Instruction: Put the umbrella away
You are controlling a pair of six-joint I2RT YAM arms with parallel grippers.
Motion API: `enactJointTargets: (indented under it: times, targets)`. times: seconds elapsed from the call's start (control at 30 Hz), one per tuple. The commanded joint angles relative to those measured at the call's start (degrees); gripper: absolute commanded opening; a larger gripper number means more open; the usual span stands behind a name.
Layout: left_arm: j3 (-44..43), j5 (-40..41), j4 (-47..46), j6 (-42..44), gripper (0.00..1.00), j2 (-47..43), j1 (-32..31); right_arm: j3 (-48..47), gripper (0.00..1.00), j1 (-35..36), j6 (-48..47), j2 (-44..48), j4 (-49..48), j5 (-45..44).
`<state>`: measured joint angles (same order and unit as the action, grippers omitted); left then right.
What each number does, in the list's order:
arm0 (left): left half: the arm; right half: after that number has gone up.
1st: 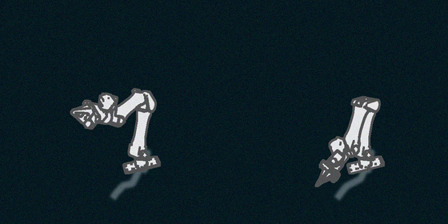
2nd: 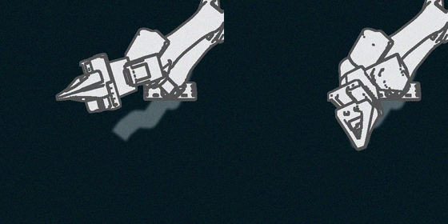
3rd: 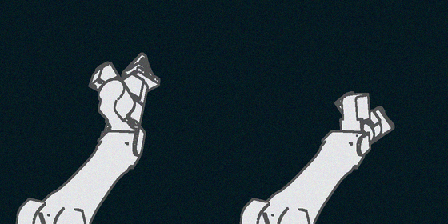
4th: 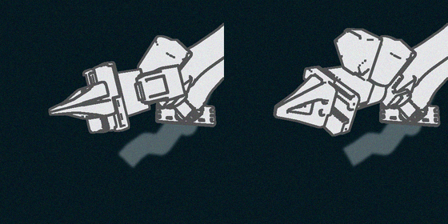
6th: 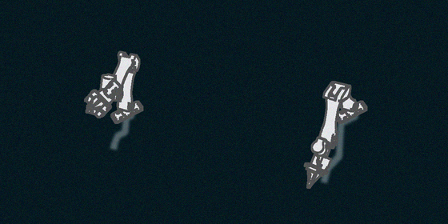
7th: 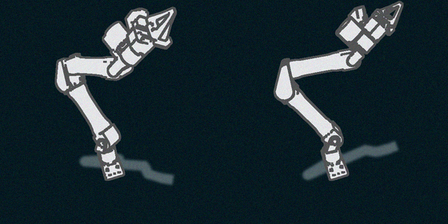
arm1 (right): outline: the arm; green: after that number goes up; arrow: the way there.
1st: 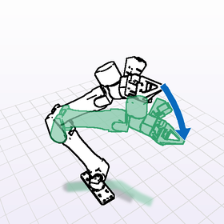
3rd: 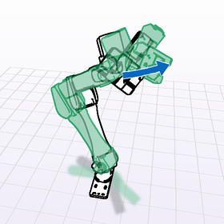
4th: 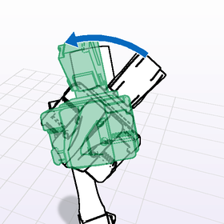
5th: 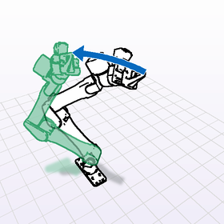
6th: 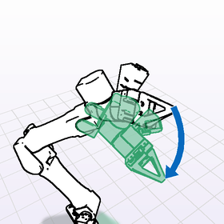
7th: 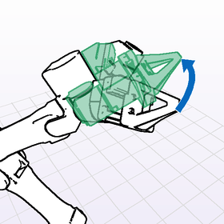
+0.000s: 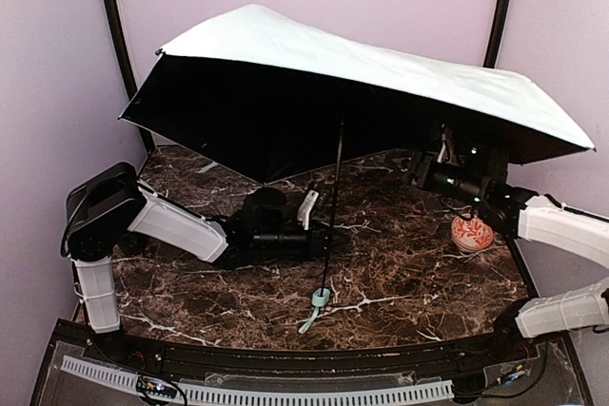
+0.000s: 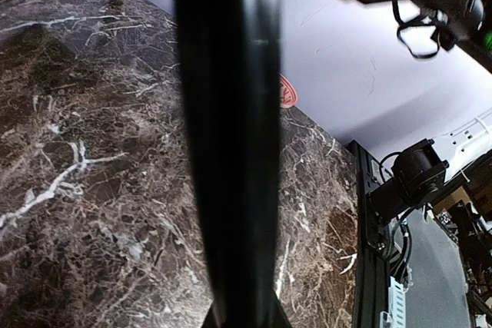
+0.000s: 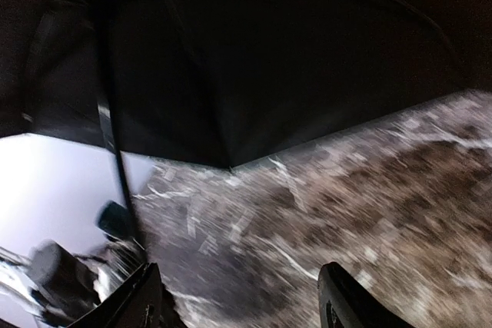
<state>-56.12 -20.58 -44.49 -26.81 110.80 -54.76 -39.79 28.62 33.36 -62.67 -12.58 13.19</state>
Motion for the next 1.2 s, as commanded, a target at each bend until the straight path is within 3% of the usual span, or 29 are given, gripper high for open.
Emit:
enactJointTargets:
  times: [0.0, 0.13, 0.47, 0.83, 0.97, 1.17]
  targets:
    - [0.5, 0.5, -5.6, -0.8, 0.00, -0.6, -0.6, -8.6, 0.71, 3.5, 6.3, -8.5, -19.7, 3.9]
    - [1.0, 1.1, -8.1, -2.4, 0.00, 0.0, -0.8, -15.2, 0.75, 4.7, 11.5, -16.6, -29.7, 3.1]
    - [1.9, 0.5, -12.2, -2.5, 0.00, 1.2, -1.8, -28.0, 0.72, 6.1, 16.7, -30.4, -30.0, -2.3]
    - [3.8, 1.8, -14.5, -2.6, 0.00, 1.1, -1.8, -33.2, 0.68, 7.2, 17.5, -35.9, -28.5, -3.0]
    - [4.0, 1.8, -14.8, -2.8, 0.00, 1.2, -1.8, -33.2, 0.57, 7.3, 17.5, -36.1, -28.5, -3.0]
    - [4.2, 1.7, -15.1, -2.7, 0.00, 1.2, -1.8, -34.0, 0.60, 7.3, 17.0, -36.5, -27.7, -2.0]
